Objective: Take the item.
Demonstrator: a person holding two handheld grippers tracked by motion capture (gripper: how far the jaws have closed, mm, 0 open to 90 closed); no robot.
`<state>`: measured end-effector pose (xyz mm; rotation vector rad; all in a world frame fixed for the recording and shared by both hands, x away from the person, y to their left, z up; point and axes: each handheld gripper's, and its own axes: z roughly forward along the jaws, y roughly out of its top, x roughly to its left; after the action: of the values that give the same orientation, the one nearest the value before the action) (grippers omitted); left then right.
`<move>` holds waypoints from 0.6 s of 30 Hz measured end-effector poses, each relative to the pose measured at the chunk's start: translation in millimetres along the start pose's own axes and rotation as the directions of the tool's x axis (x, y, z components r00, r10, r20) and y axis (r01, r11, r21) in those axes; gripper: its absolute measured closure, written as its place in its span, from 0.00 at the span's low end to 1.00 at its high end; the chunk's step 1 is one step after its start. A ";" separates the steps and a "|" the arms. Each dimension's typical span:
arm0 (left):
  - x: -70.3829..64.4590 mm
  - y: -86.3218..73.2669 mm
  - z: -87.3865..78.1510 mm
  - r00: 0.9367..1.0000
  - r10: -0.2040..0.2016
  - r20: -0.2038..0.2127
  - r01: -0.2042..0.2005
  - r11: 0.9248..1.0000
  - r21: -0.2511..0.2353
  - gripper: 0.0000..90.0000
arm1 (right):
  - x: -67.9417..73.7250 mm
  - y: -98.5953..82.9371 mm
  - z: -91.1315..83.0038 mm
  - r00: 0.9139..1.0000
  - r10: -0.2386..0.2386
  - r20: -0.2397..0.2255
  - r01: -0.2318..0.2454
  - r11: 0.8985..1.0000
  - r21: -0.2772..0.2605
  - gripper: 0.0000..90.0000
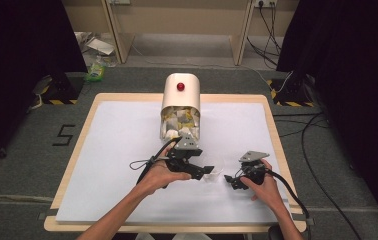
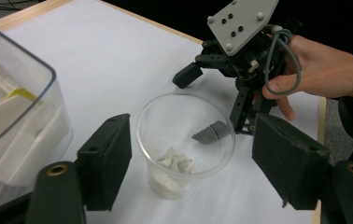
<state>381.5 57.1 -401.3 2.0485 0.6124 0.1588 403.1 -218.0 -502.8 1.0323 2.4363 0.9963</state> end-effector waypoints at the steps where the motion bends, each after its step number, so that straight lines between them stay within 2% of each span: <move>1: 0.3 -1.3 -0.8 1.000 -0.001 -0.002 0.001 1.000 0.002 0.28 | 0.1 0.0 0.0 1.000 0.000 0.000 0.000 1.000 0.000 0.03; 7: 2.7 -7.3 -5.6 1.000 -0.018 -0.008 0.018 1.000 0.001 0.21 | 0.1 0.0 0.0 1.000 0.000 0.001 0.000 1.000 0.000 0.03; 12: 5.3 -11.8 -11.1 0.999 -0.035 -0.014 0.035 0.999 -0.017 0.20 | 0.3 0.0 0.0 1.000 0.003 -0.001 -0.003 1.000 0.001 0.03; 18: 5.9 -16.7 -18.0 0.999 -0.034 -0.025 0.033 0.999 -0.023 0.19 | 0.3 0.0 0.0 1.000 0.003 -0.001 -0.003 1.000 0.001 0.03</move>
<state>374.3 80.8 -406.5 2.0156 0.6570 0.1714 402.8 -217.8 -502.9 1.0356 2.4364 0.9969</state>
